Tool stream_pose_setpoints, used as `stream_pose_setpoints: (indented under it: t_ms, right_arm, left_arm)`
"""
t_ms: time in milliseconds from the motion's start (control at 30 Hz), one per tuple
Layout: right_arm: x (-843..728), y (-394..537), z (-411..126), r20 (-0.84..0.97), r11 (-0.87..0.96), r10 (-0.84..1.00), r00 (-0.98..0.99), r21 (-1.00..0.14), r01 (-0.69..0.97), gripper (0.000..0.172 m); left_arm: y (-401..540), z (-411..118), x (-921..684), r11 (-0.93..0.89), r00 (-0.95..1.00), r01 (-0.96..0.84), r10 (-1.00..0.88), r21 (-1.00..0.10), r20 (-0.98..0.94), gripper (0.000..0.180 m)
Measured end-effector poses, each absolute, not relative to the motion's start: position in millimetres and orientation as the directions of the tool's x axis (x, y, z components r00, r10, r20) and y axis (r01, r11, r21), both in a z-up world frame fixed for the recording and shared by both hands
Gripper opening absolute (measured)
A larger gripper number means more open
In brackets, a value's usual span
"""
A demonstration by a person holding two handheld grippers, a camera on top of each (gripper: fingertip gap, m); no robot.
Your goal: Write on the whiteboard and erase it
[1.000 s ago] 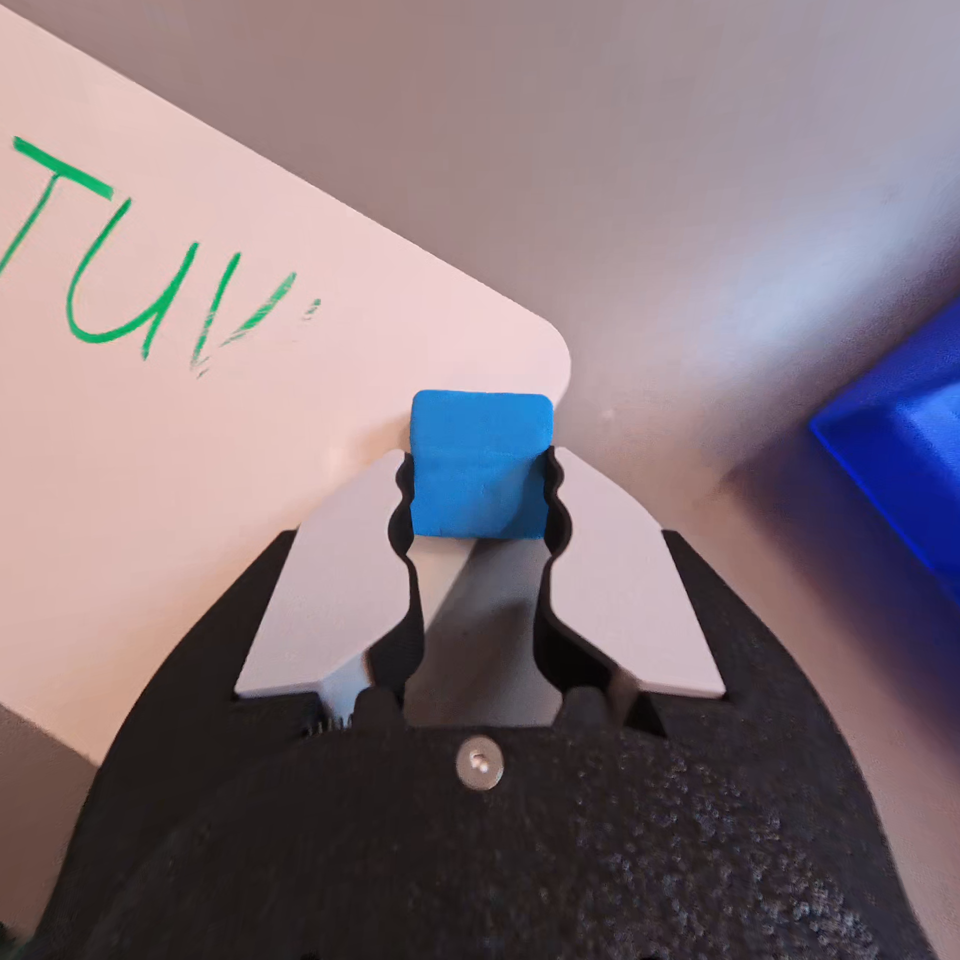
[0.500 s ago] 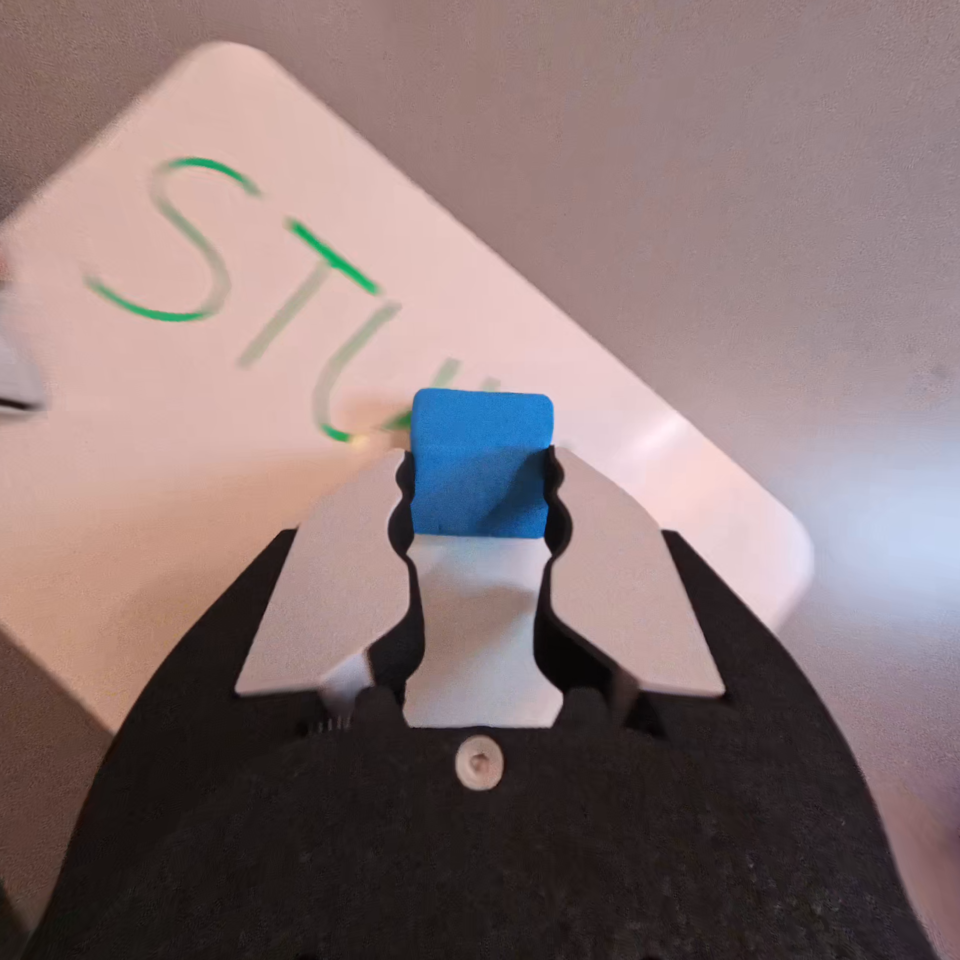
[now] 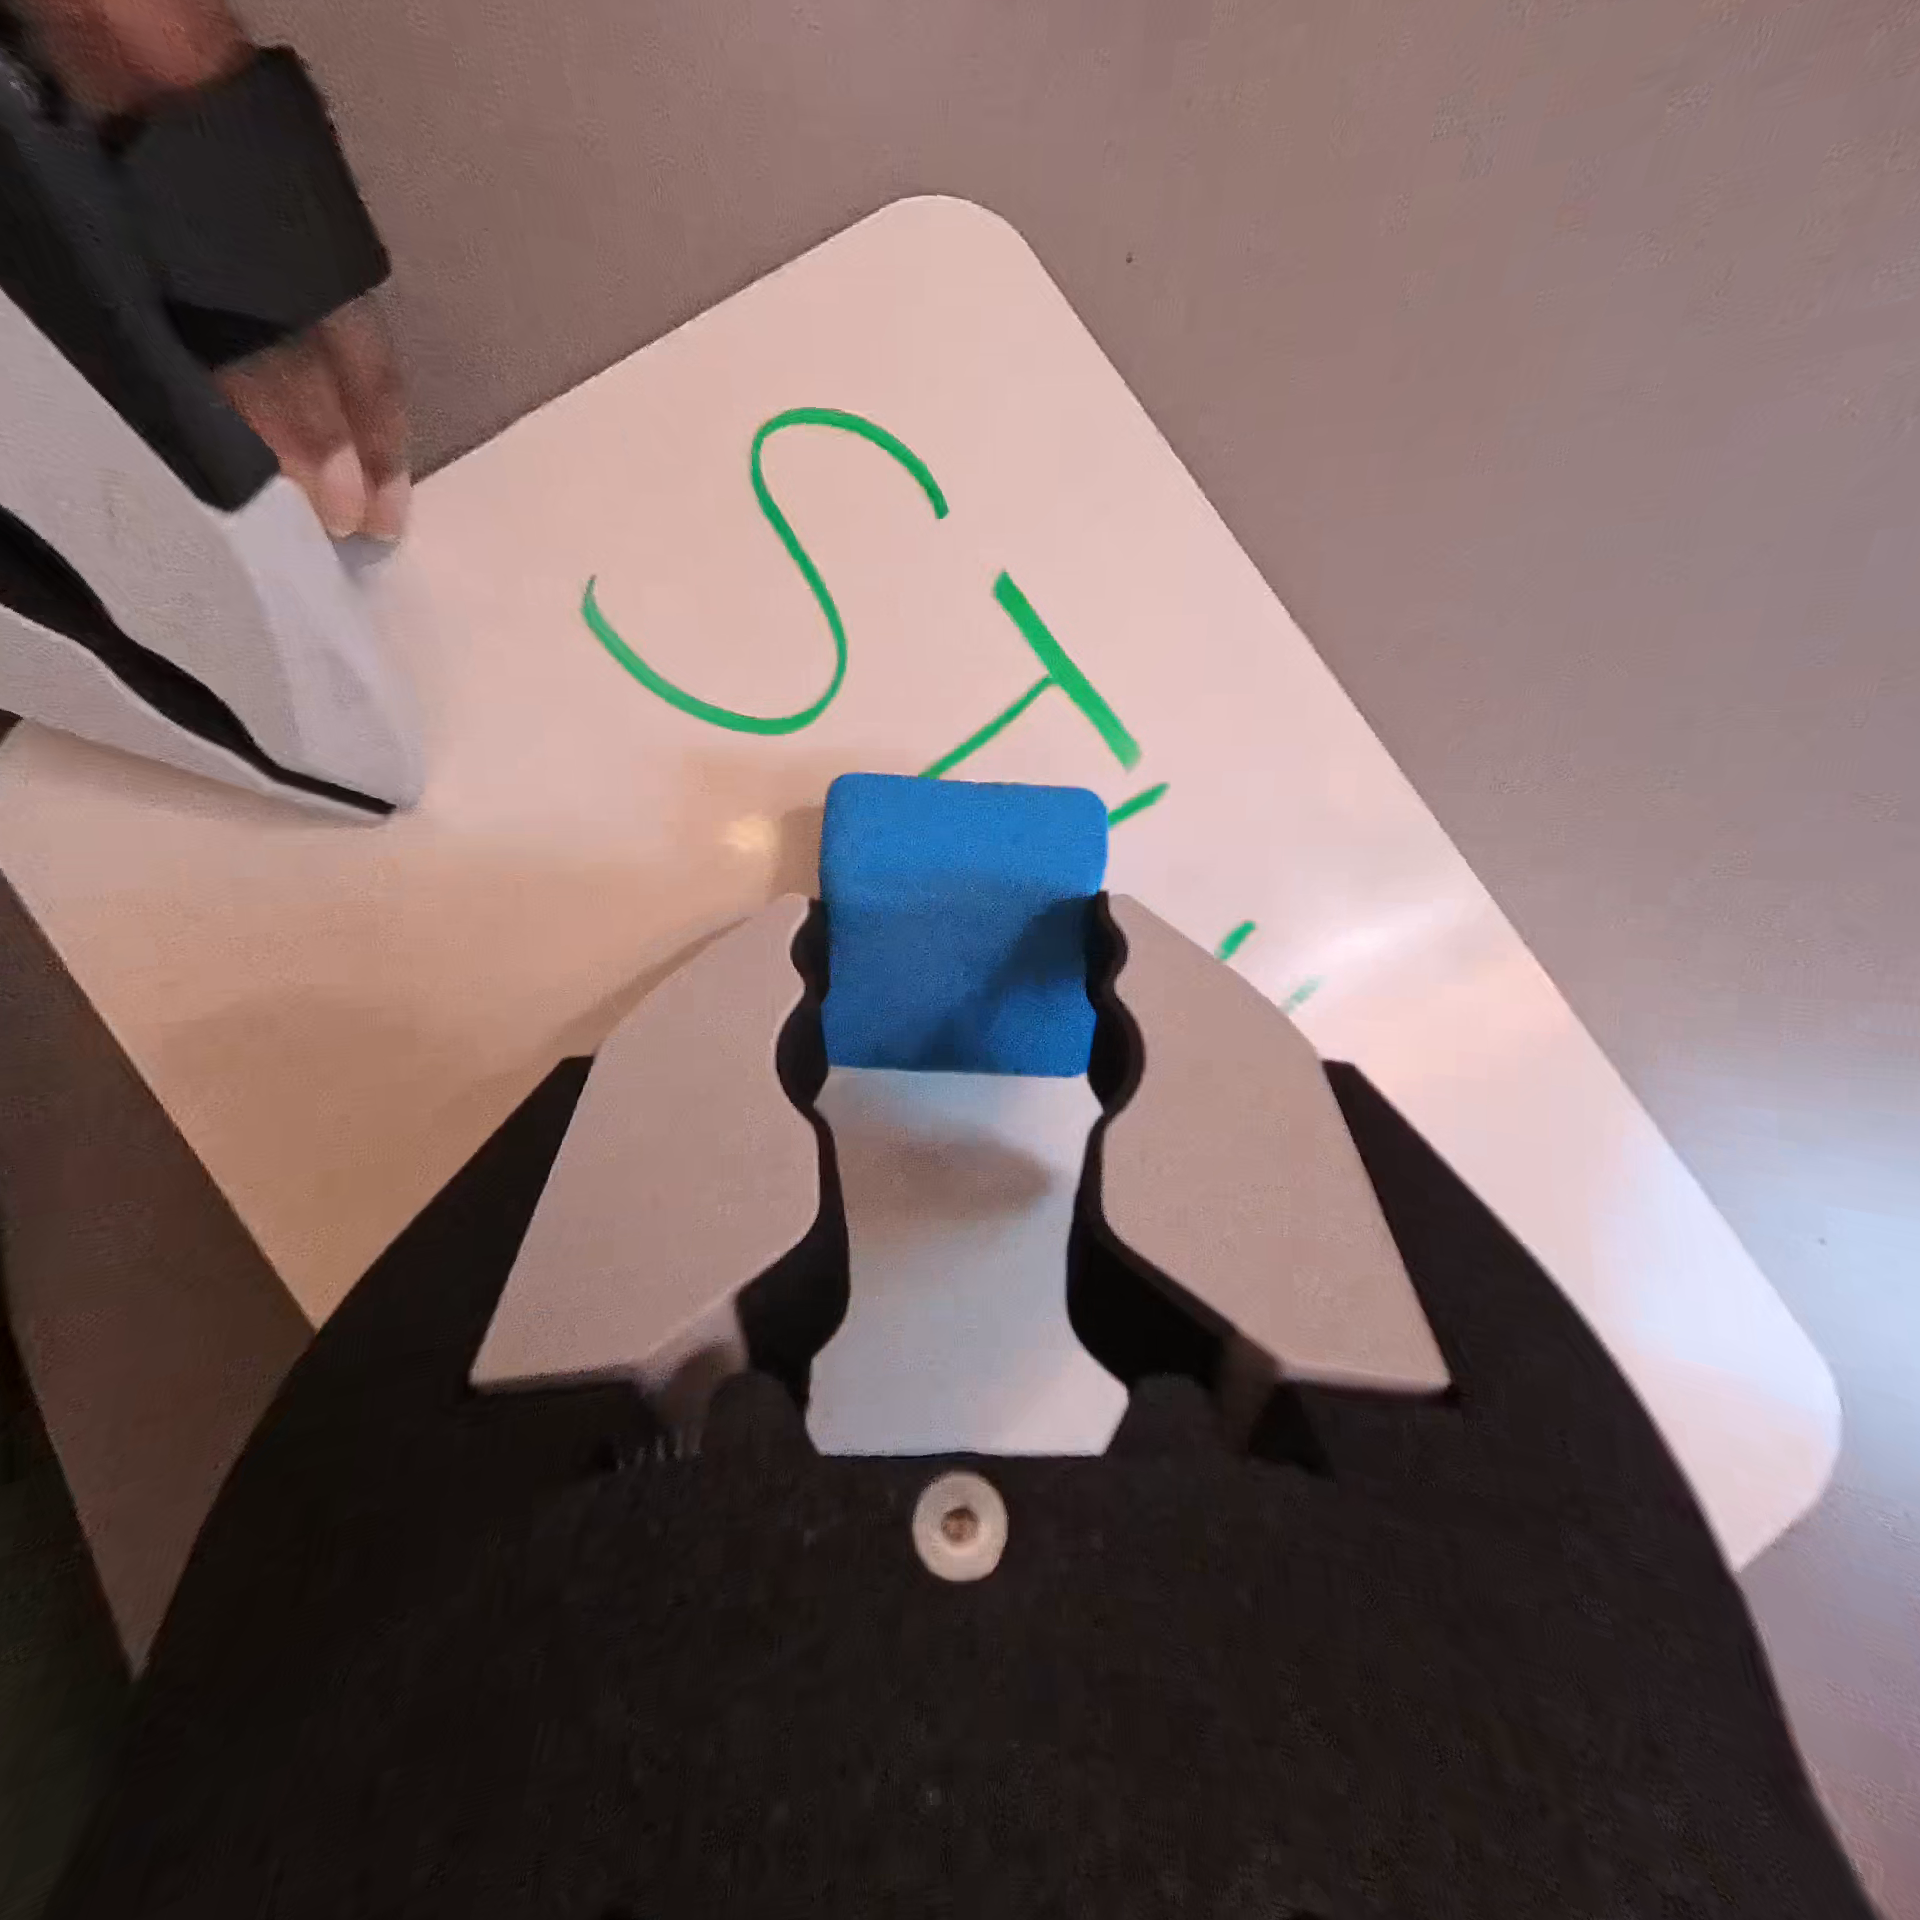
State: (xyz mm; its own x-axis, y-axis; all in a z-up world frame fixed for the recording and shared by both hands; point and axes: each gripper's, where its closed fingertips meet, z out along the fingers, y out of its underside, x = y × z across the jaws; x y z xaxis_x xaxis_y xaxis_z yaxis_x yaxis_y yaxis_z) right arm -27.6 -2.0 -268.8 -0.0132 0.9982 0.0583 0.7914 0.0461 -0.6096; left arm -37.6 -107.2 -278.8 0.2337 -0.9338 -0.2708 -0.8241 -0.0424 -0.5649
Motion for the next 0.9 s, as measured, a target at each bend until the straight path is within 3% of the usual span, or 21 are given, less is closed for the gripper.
stream_pose_setpoints:
  t_ms: [167,367,400,533,600,700,767,900]
  right_arm:
    - [19.9,120.4,-270.6,0.020,-0.267,0.935,0.355,-0.617,0.740,0.048]
    - [-46.4,-10.7,-268.4,0.070,0.097,0.995,-0.068,-0.619,0.779,0.048]
    - [-44.8,-5.5,-268.7,0.050,0.082,0.997,-0.064,-0.611,0.787,0.048]
    - [1.0,105.9,-269.3,-0.002,-0.259,0.946,0.324,-0.607,0.751,0.048]
    - [-6.3,92.5,-269.3,0.027,-0.202,0.962,0.272,-0.599,0.774,0.048]
    - [-59.1,-1.5,-268.6,0.015,0.024,1.000,-0.019,-0.634,0.773,0.048]
    - [-65.8,-17.7,-268.3,0.039,0.109,0.993,-0.108,-0.611,0.784,0.048]
    - [-30.8,88.1,-268.7,0.003,-0.183,0.973,0.233,-0.610,0.771,0.048]
  left_arm:
    - [-110.8,-278.6,-45.3,-0.054,0.238,-0.827,-0.935,-0.559,-0.263,0.000]
    - [-111.5,-278.6,-38.9,-0.062,0.236,-0.806,-0.946,-0.589,-0.223,0.000]
    - [-111.6,-278.6,-38.8,-0.060,0.237,-0.806,-0.944,-0.589,-0.229,0.000]
    - [-110.6,-278.4,-39.3,-0.051,0.239,-0.810,-0.939,-0.584,-0.249,0.000]
    - [-110.3,-278.5,-38.7,-0.052,0.238,-0.808,-0.940,-0.587,-0.244,0.000]
    - [-110.8,-278.5,-36.4,-0.060,0.236,-0.800,-0.946,-0.597,-0.221,0.000]
    - [-110.8,-278.5,-36.8,-0.058,0.238,-0.801,-0.944,-0.596,-0.229,0.000]
    - [-109.4,-278.5,-39.0,-0.053,0.242,-0.808,-0.938,-0.586,-0.249,0.000]
